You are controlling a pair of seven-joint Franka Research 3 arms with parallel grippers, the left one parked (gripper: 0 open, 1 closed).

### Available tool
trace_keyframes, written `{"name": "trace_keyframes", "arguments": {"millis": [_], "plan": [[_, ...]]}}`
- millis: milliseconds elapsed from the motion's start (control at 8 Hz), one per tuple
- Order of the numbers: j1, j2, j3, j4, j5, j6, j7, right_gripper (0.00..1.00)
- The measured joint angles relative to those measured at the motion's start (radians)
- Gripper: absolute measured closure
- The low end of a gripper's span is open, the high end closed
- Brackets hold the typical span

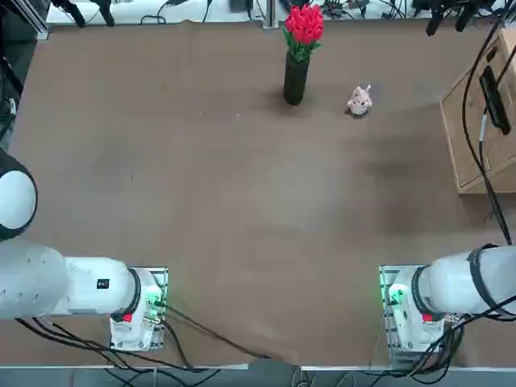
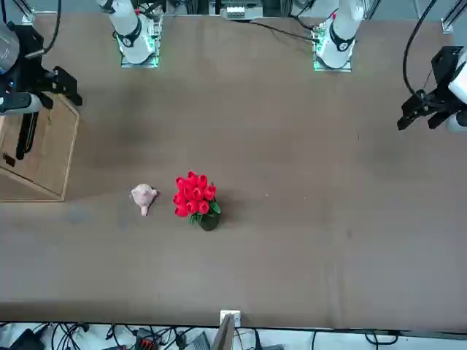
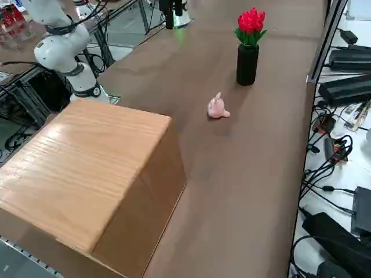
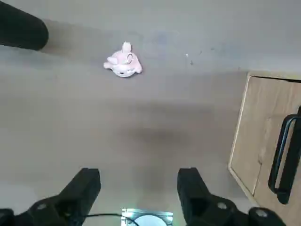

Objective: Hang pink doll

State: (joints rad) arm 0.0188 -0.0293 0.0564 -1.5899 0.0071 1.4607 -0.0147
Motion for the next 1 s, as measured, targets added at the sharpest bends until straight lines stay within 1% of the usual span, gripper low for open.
{"name": "trace_keyframes", "arguments": {"millis": [625, 1000], "plan": [[-0.003, 0.003, -0.005, -0.001, -0.003, -0.006, -0.001, 0.00], [-0.004, 0.032, -0.005, -0.005, -0.011, -0.025, -0.001, 0.00]]}}
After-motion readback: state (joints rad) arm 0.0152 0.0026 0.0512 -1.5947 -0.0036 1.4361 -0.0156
